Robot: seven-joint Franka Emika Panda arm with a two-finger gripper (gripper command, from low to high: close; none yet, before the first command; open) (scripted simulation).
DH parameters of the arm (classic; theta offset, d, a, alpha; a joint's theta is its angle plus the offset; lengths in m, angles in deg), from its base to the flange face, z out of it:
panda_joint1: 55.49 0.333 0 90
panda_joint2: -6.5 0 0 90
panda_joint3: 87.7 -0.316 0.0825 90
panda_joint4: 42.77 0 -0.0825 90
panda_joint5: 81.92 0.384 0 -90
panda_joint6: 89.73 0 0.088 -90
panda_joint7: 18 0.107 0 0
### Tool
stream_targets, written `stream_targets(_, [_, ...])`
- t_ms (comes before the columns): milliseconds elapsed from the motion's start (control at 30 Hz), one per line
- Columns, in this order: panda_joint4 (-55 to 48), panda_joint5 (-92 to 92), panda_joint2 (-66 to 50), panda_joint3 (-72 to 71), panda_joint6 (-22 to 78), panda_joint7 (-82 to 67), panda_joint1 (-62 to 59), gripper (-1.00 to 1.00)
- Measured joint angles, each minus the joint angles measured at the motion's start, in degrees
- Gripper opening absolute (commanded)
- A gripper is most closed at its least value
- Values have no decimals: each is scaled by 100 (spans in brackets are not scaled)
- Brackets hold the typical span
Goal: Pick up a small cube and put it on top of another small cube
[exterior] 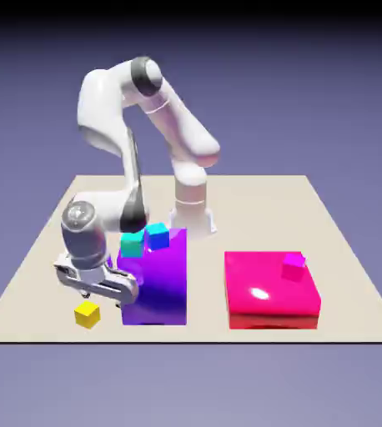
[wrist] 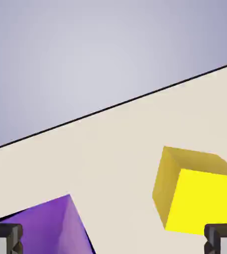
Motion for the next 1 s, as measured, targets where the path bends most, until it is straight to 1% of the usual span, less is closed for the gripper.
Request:
stream_targets(67, [-257,-200,-414,-207,318,186,-415,0])
stream_targets(167, [-319,-176,-466,-468,441,176,-645,0])
stream_targets(233, [-161,-527,-850,-133,-56,353,-517,0])
stream_targets(267, [-109,-641,-975,-24,-218,411,-475,-100])
stream_targets(333, [-109,-638,-975,-24,-219,409,-475,-100])
stream_targets(433, [-273,-75,-431,-408,472,117,-602,-100])
stream_targets(833, [139,810,2022,54,778,-2452,852,-100])
stream_targets(1000, [406,1453,3060,654,971,-2867,1715,-100])
